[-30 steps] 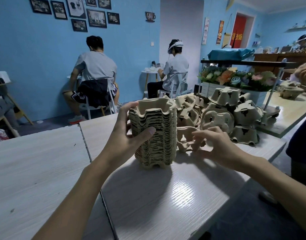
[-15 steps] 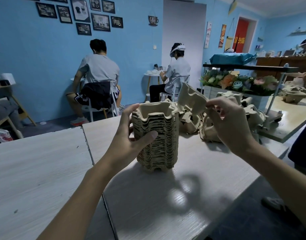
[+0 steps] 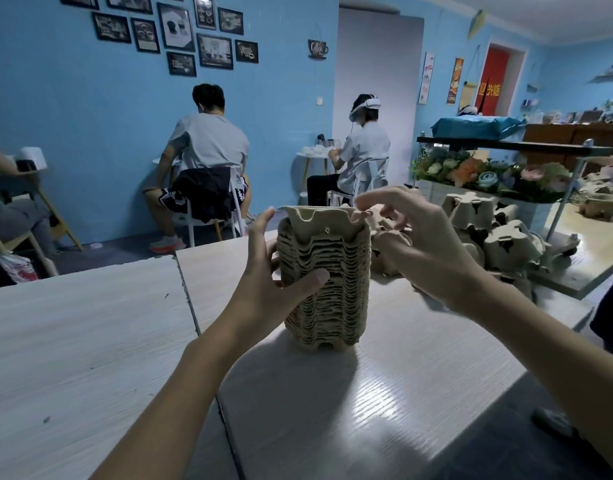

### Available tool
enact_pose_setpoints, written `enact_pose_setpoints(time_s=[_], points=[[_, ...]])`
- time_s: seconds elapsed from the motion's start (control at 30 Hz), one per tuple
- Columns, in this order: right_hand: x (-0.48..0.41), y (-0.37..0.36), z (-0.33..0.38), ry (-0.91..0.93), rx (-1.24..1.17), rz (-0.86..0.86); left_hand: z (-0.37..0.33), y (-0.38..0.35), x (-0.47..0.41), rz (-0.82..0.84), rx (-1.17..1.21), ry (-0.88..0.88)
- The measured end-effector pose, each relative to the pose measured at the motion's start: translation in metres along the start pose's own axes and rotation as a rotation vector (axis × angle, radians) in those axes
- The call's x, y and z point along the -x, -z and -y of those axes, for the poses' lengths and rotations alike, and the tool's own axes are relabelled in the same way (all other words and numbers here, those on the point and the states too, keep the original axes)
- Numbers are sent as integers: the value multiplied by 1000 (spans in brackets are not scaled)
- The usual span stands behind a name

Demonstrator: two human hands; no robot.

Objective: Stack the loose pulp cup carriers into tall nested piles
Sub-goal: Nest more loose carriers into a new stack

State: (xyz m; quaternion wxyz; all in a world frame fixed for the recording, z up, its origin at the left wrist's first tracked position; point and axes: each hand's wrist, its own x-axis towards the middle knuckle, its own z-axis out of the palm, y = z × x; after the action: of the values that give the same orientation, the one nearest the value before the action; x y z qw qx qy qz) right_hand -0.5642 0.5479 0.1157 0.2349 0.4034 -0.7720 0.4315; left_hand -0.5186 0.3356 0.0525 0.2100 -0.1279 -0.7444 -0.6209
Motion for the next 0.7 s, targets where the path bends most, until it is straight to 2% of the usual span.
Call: enact_pose_setpoints(time_s=[0.1, 0.23, 0.37, 0.7], points=[[14, -3, -6, -240, -189, 46, -1, 0, 1, 9, -7, -8], [34, -19, -13, -485, -406, 283, -4, -2, 4, 48, 17, -10], [36, -40, -13, -503, -656, 220, -1, 0, 4, 21, 37, -14], [-5, -106, -22, -393, -728, 176, 11, 41, -5, -180, -18, -58]])
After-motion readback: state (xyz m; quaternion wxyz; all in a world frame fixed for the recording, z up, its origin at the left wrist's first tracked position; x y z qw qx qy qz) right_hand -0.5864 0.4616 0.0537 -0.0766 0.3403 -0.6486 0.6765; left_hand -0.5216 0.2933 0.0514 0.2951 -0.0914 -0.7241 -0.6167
